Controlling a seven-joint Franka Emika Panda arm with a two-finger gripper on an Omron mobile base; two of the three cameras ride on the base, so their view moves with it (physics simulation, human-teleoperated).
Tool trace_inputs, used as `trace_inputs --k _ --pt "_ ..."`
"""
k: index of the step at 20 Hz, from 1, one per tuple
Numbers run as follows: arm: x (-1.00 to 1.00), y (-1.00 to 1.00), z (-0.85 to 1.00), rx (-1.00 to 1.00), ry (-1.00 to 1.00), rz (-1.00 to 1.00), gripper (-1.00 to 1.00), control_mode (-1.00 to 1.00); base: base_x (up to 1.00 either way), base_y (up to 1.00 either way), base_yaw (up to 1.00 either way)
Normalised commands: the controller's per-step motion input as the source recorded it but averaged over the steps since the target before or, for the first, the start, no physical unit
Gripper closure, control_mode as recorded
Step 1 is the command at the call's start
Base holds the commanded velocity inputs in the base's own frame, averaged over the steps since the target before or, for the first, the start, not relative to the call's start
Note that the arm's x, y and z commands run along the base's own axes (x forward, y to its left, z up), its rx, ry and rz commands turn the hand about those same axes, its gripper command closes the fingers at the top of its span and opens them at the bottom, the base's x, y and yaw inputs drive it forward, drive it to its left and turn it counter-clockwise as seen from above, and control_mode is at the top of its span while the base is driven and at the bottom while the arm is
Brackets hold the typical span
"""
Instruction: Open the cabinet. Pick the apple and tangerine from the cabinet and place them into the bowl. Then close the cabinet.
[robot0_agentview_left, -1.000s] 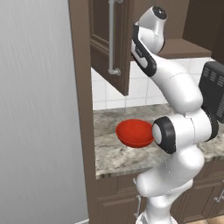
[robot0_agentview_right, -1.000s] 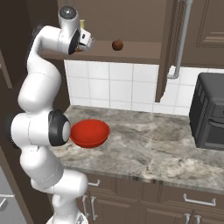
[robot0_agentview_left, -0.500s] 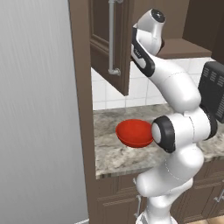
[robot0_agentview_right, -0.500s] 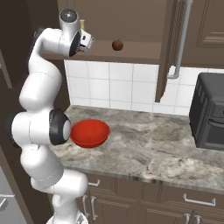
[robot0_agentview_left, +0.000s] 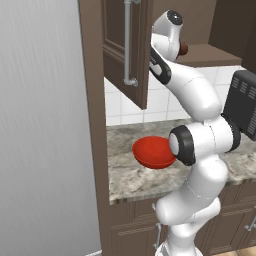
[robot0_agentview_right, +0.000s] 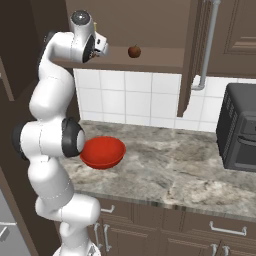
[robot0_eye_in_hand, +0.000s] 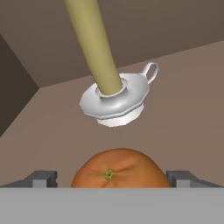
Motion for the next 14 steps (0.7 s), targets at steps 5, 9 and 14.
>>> trace_inputs --k 5,9,14 --pt "0.11 0.00 -0.10 -0.04 0.00 0.00 1.00 -1.00 0.00 0.00 0.00" --pt "0.01 0.00 0.00 0.00 0.00 0.00 1.00 -1.00 0.00 0.00 0.00" --pt "-0.04 0.00 0.00 0.00 0.00 0.00 1.00 -1.00 0.00 0.00 0.00"
